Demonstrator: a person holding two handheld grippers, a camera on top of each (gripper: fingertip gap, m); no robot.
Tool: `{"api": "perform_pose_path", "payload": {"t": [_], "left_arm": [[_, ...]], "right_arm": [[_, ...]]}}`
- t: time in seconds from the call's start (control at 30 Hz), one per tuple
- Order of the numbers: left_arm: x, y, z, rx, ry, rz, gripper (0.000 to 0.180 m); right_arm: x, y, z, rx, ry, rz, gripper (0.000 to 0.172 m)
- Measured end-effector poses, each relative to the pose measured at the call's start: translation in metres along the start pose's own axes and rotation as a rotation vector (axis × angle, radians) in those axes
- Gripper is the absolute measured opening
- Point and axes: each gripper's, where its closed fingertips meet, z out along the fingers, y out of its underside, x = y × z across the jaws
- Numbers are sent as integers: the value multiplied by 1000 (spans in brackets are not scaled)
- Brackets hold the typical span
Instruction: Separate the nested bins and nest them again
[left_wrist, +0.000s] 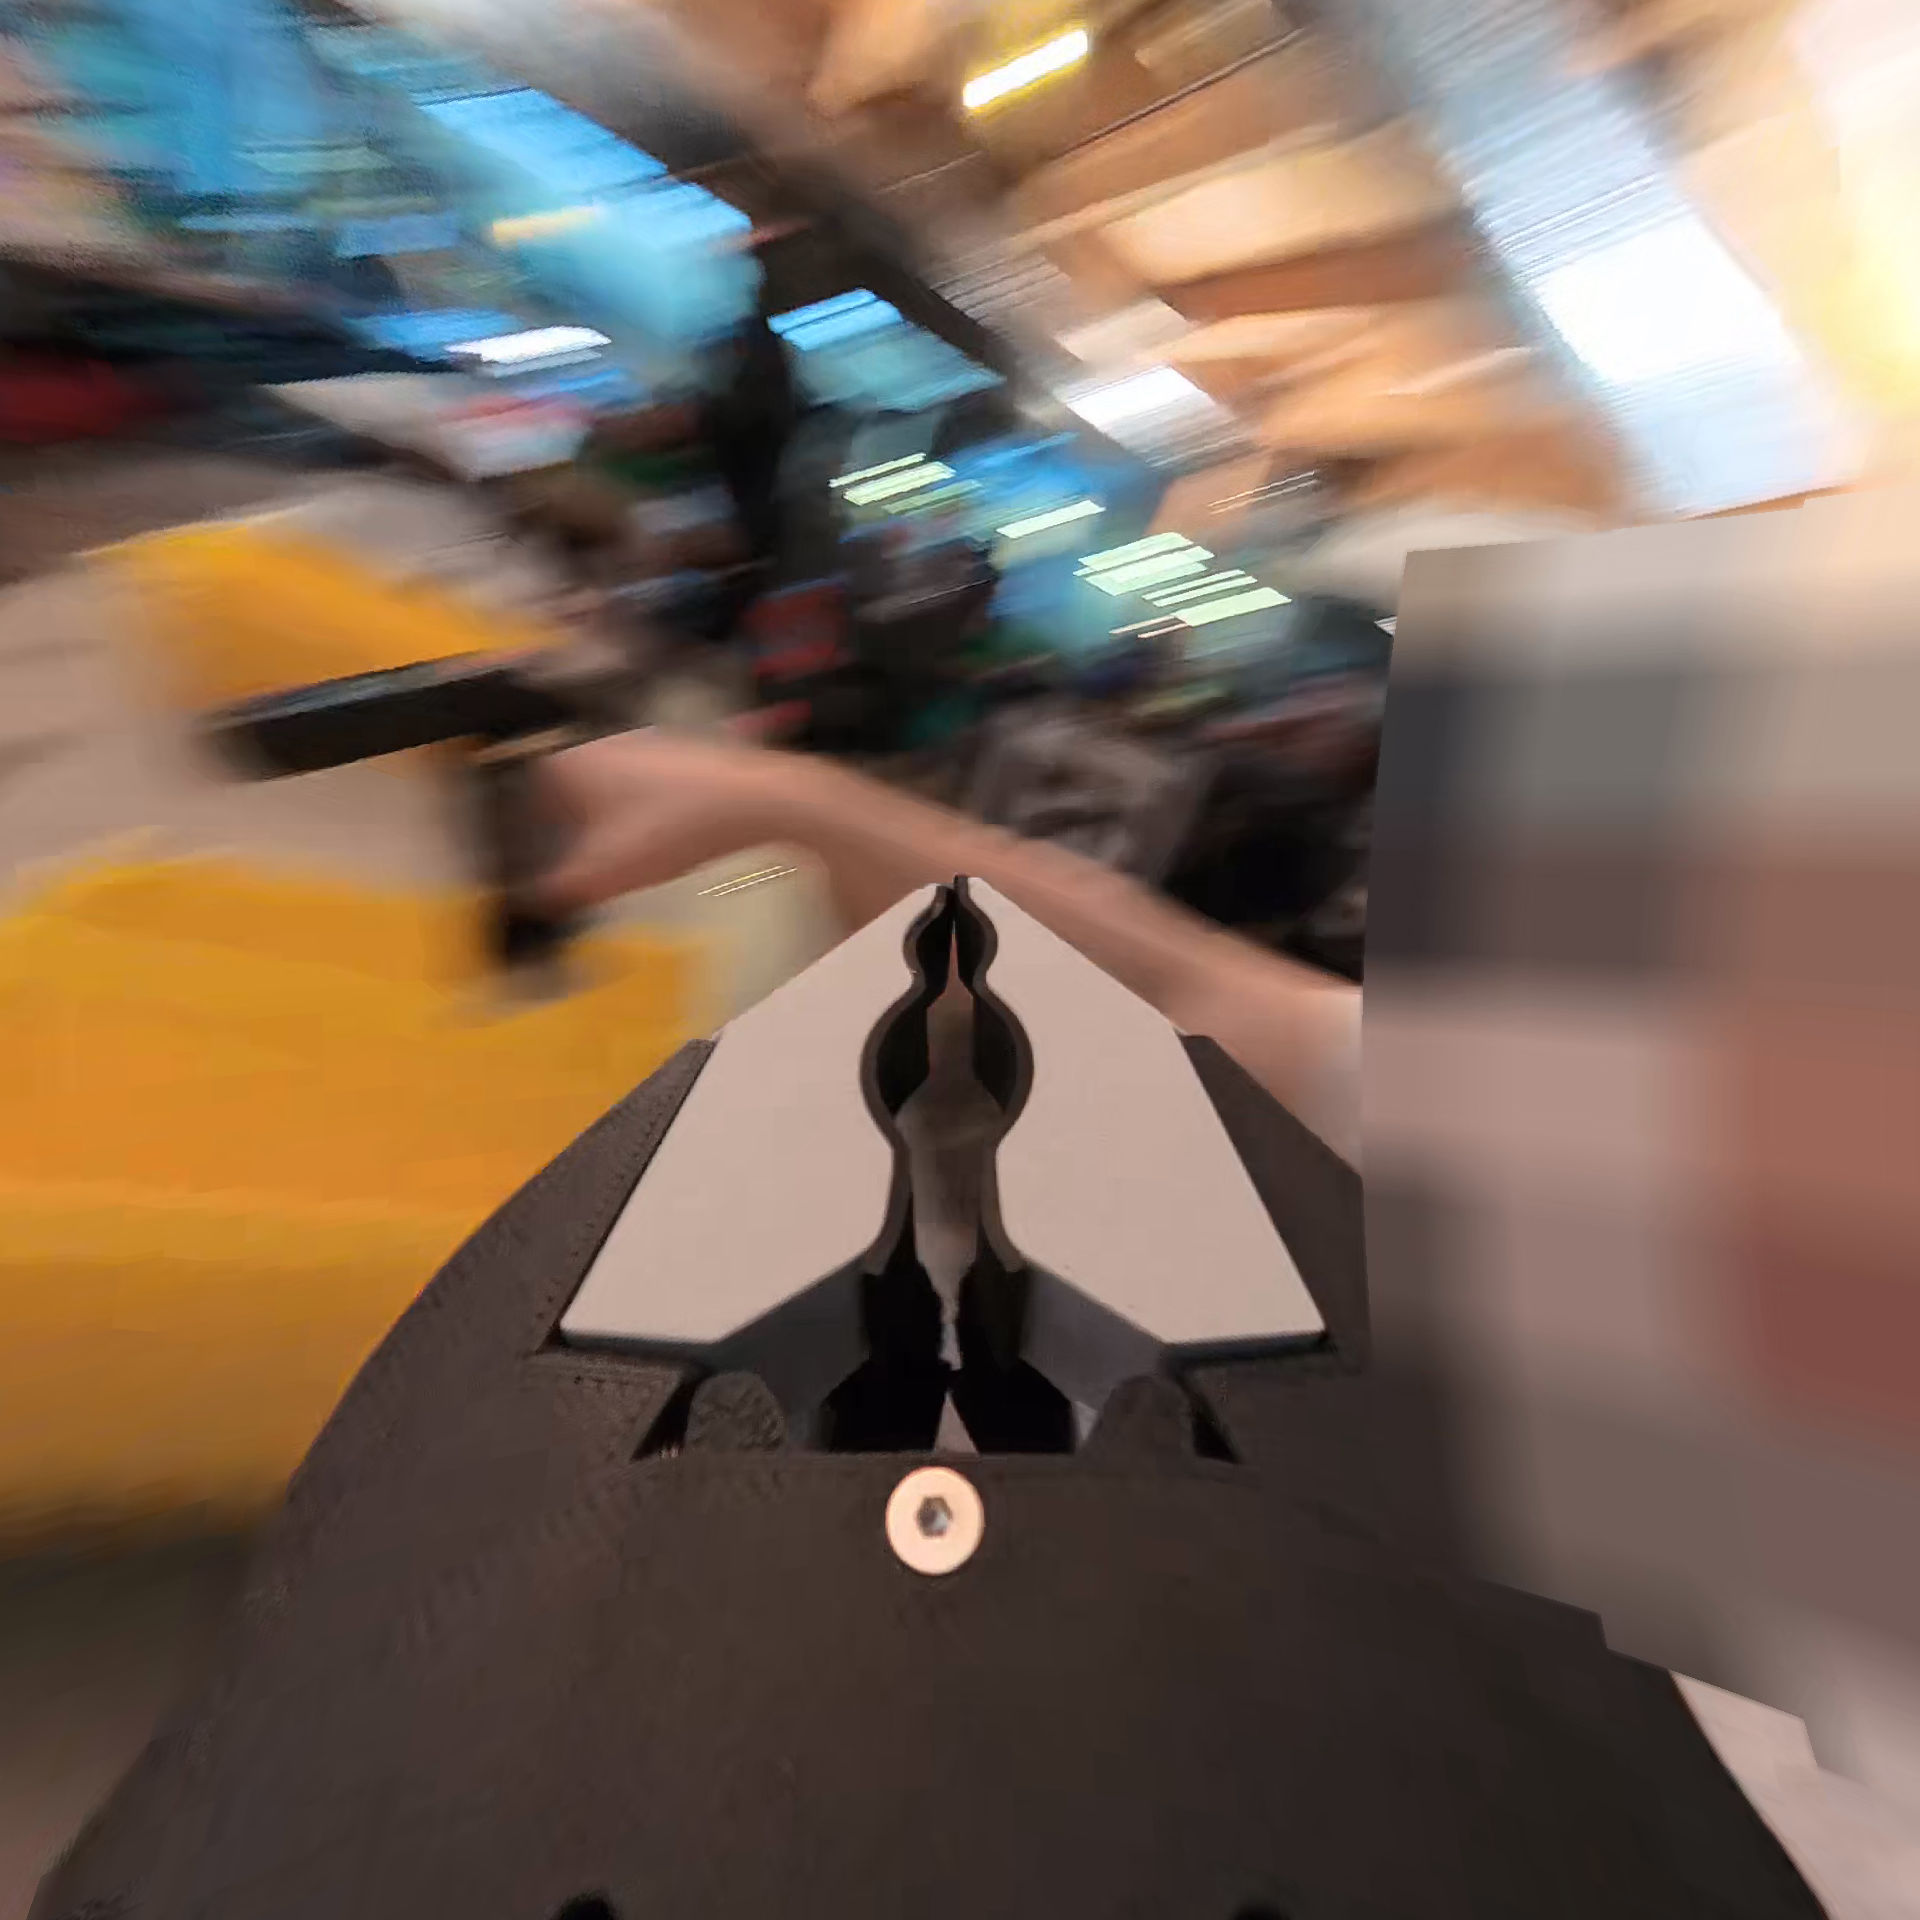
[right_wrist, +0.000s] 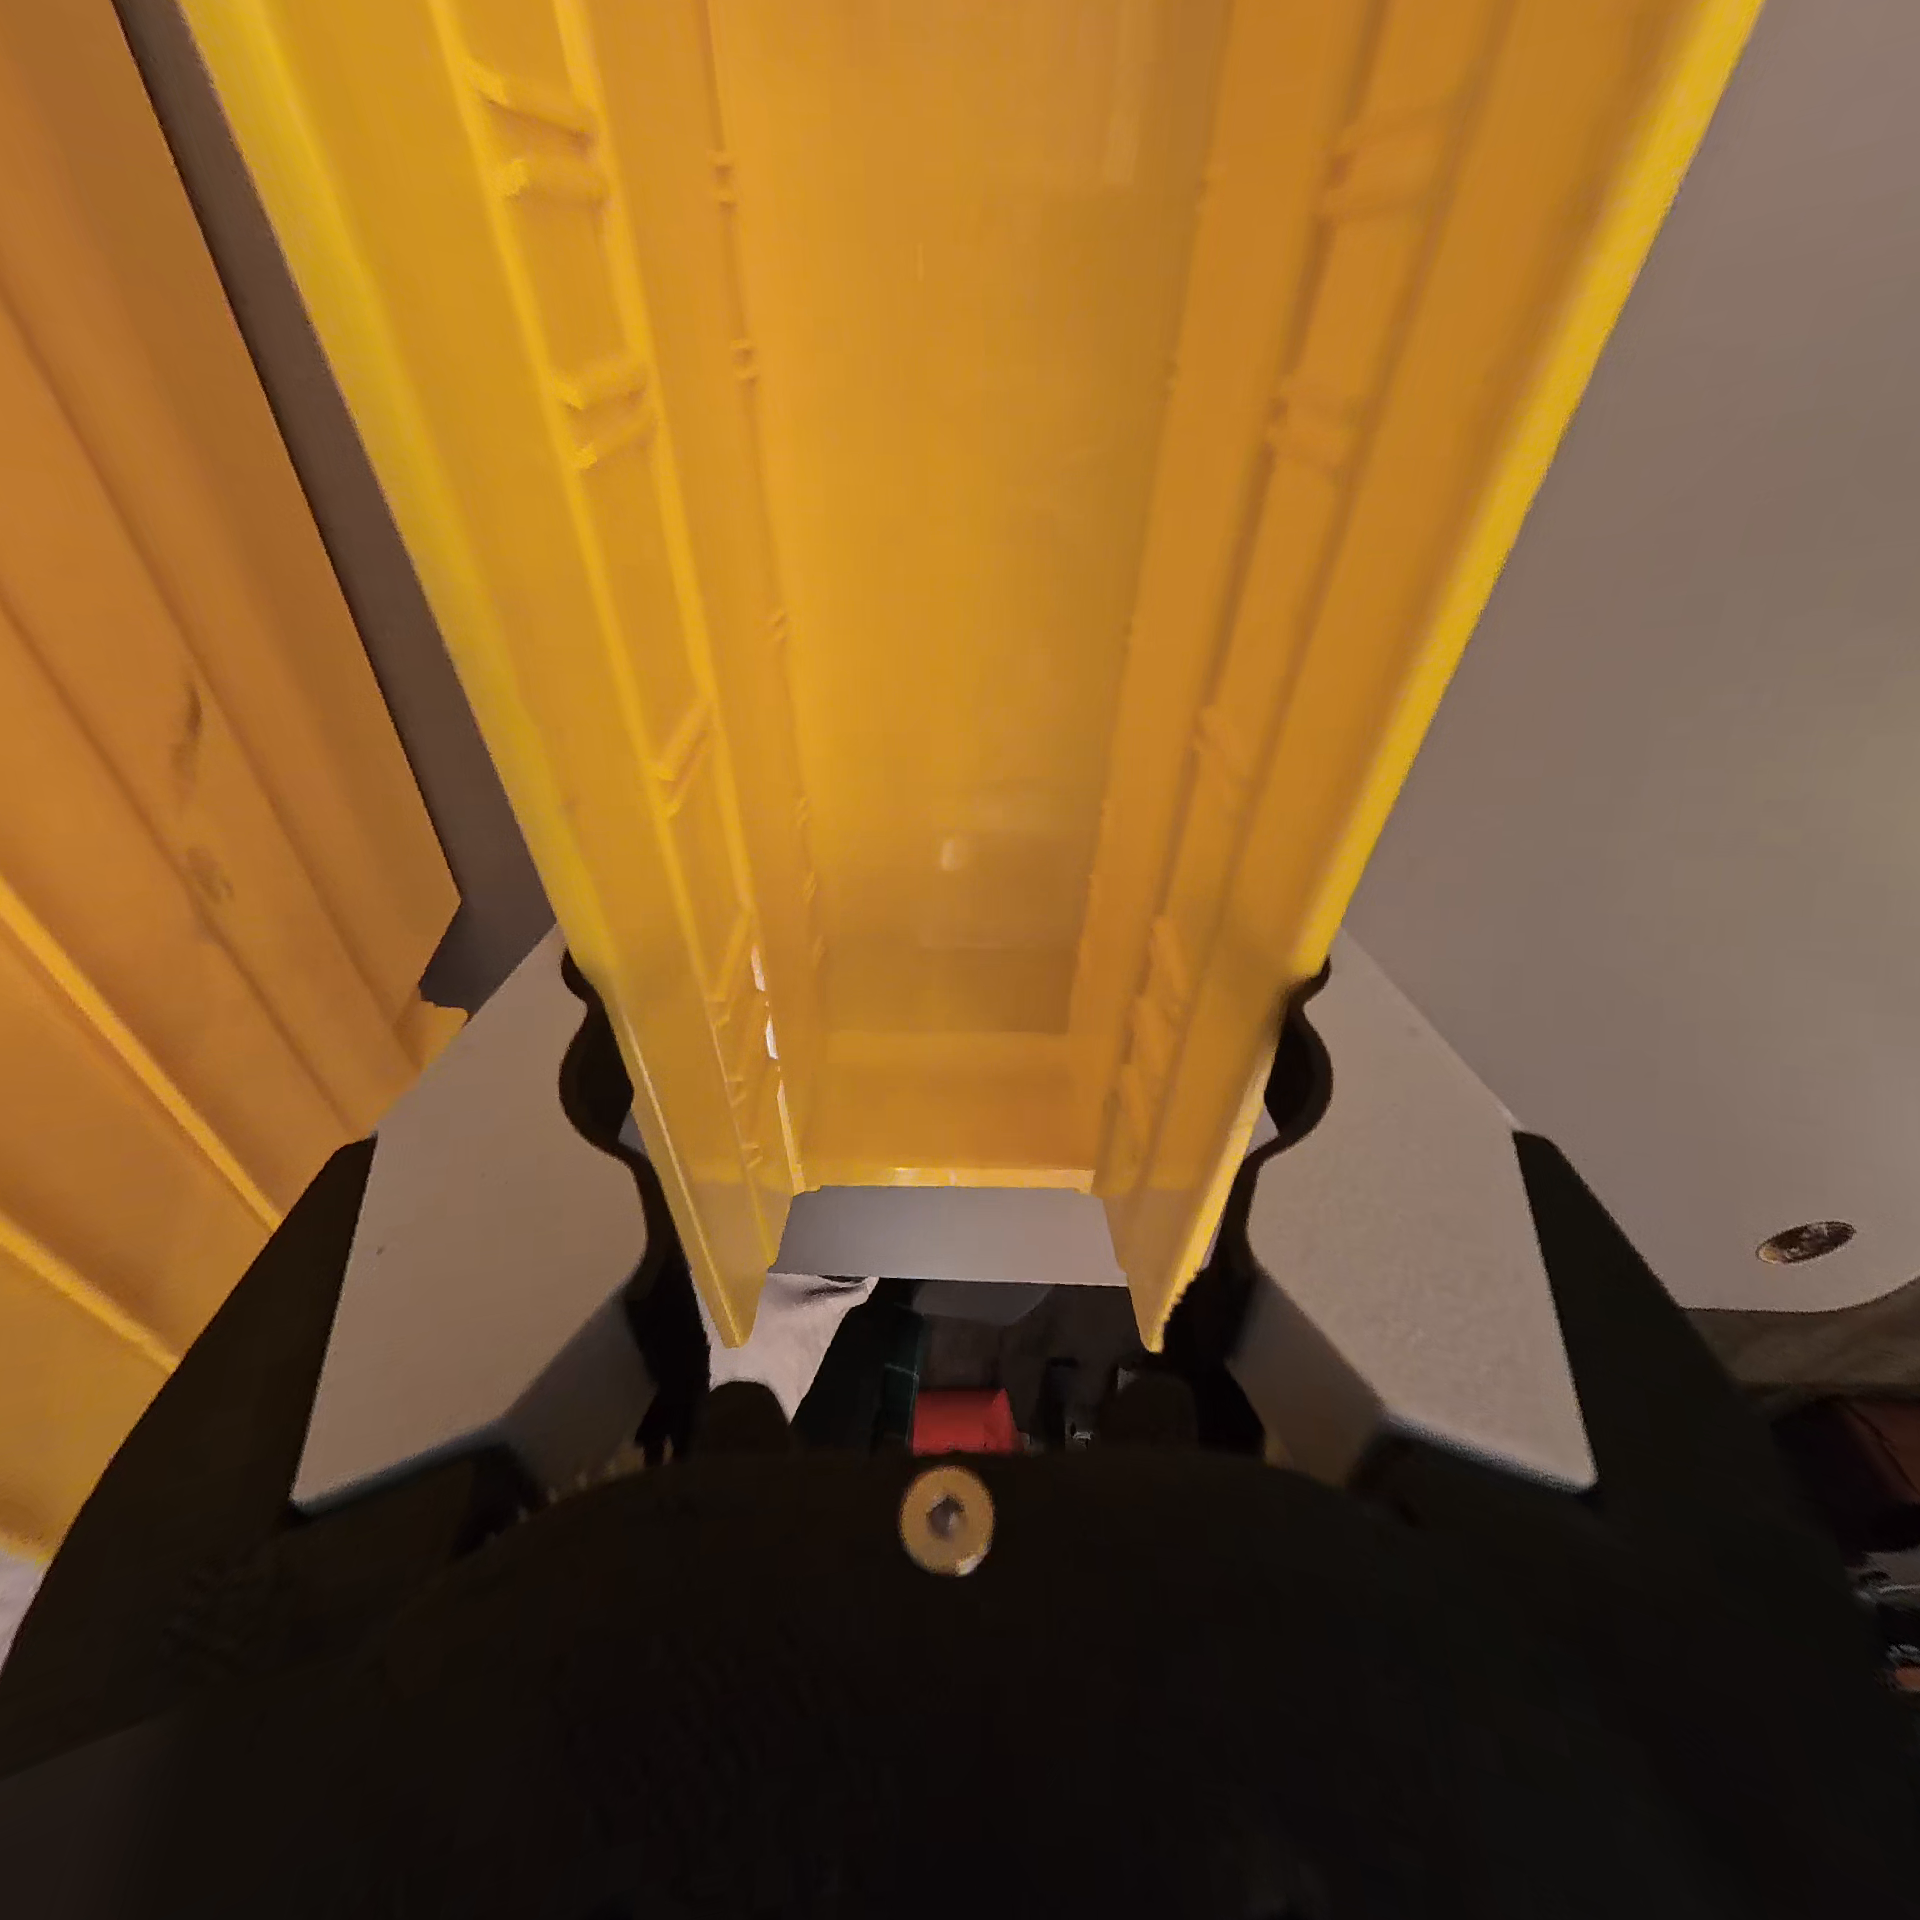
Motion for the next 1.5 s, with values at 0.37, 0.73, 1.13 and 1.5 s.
{"api": "perform_pose_path", "payload": {"t": [0.37, 0.73, 1.13, 1.5], "left_arm": [[-53, -10, -20, 64, -288, 31, 0], [-62, -46, -72, 235, -688, 448, 14], [-80, -27, -58, 85, -756, 370, 0], [-82, -30, -65, 44, -853, 431, 28]], "right_arm": [[1, 0, 1, -4, -4, -4, 129], [1, -4, 10, -41, 2, 39, 152], [2, -3, 5, -32, 7, -2, 126], [3, -2, 7, -32, 7, -9, 133]]}}
